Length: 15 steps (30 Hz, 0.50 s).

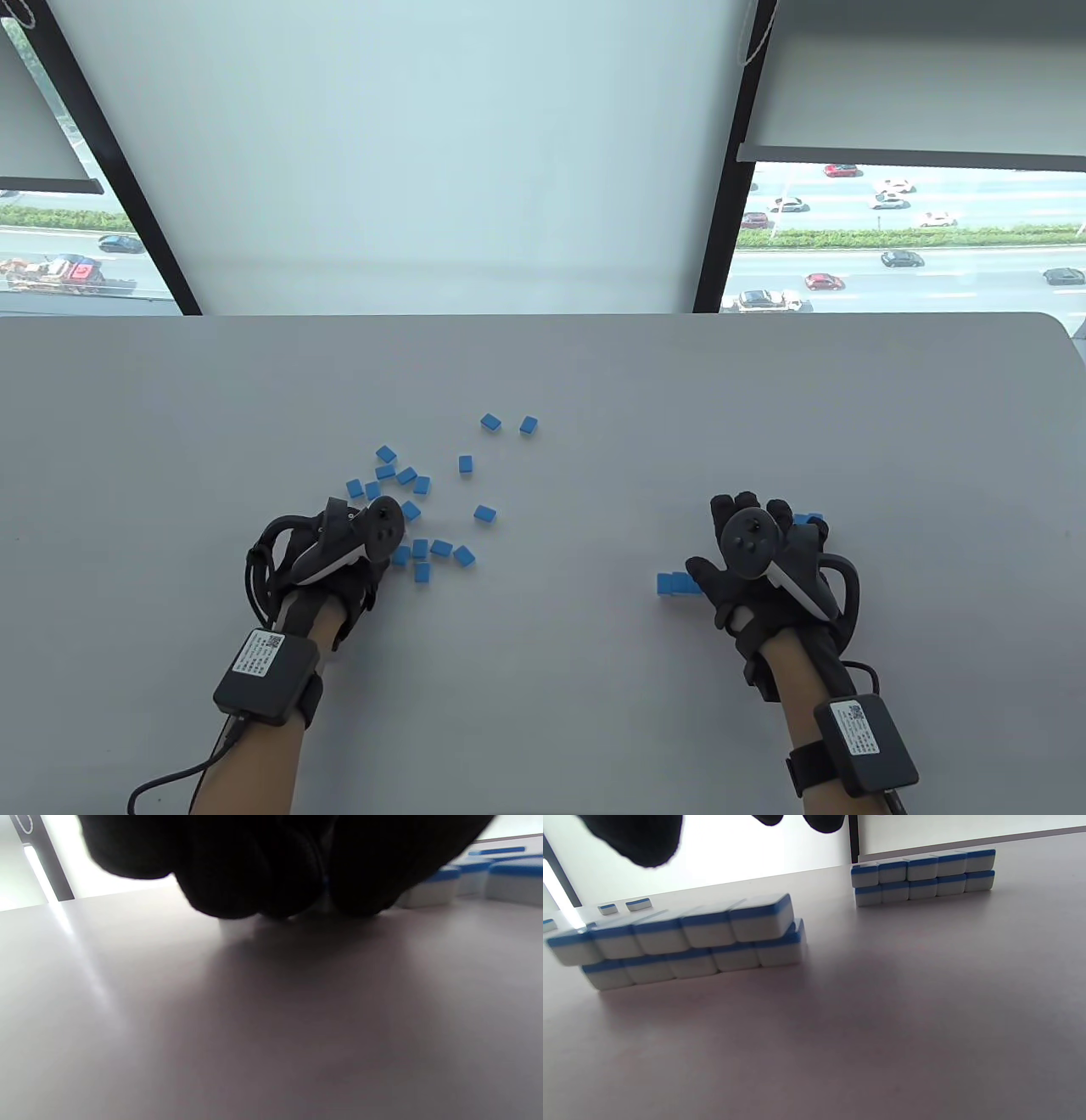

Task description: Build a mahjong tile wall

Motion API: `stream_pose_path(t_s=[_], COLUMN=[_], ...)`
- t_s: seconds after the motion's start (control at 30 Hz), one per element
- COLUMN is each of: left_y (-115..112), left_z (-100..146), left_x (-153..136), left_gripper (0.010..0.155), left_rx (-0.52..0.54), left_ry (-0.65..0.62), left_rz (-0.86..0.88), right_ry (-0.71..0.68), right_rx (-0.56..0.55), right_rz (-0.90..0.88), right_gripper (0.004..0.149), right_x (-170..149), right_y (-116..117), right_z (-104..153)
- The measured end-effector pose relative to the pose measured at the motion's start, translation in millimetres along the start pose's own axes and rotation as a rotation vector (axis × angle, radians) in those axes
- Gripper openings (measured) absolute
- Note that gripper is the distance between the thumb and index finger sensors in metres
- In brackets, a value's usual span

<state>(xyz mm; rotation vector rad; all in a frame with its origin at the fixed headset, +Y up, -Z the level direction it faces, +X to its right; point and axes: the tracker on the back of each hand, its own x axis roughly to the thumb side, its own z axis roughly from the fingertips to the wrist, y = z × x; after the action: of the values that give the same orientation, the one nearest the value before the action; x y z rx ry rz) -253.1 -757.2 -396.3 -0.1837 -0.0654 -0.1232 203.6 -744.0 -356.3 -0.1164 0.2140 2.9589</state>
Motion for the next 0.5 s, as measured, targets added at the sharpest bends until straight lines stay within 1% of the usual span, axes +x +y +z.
stream_pose_path(t_s=[0.13, 0.27, 0.33, 0.4, 0.47, 0.5], left_y=[5.9, 30.2, 46.0, 61.4, 69.2, 72.3], left_z=[4.7, 15.4, 20.6, 24.2, 26.4, 28.0], left_x=[2.0, 9.3, 22.9, 46.9, 67.8, 83.3], left_gripper=[0.06, 0.062, 0.062, 0.062, 0.062, 0.062], left_rx=[-0.009, 0.063, 0.095, 0.121, 0.139, 0.144], left_ry=[0.013, 0.01, -0.021, -0.088, -0.144, -0.181], left_rz=[-0.028, 0.01, 0.082, 0.122, 0.117, 0.103], right_ry=[-0.004, -0.005, -0.003, 0.001, 0.004, 0.005], right_rx=[0.001, -0.004, -0.007, -0.006, -0.006, -0.007], right_rz=[-0.003, -0.003, 0.0, 0.002, 0.004, 0.005], right_gripper=[0.082, 0.082, 0.082, 0.082, 0.082, 0.082], right_x=[0.9, 0.5, 0.3, 0.1, 0.0, 0.0], right_y=[0.4, 0.1, 0.0, 0.2, -0.1, -0.3], right_z=[-0.7, -0.7, -0.9, -0.8, -0.5, -0.5])
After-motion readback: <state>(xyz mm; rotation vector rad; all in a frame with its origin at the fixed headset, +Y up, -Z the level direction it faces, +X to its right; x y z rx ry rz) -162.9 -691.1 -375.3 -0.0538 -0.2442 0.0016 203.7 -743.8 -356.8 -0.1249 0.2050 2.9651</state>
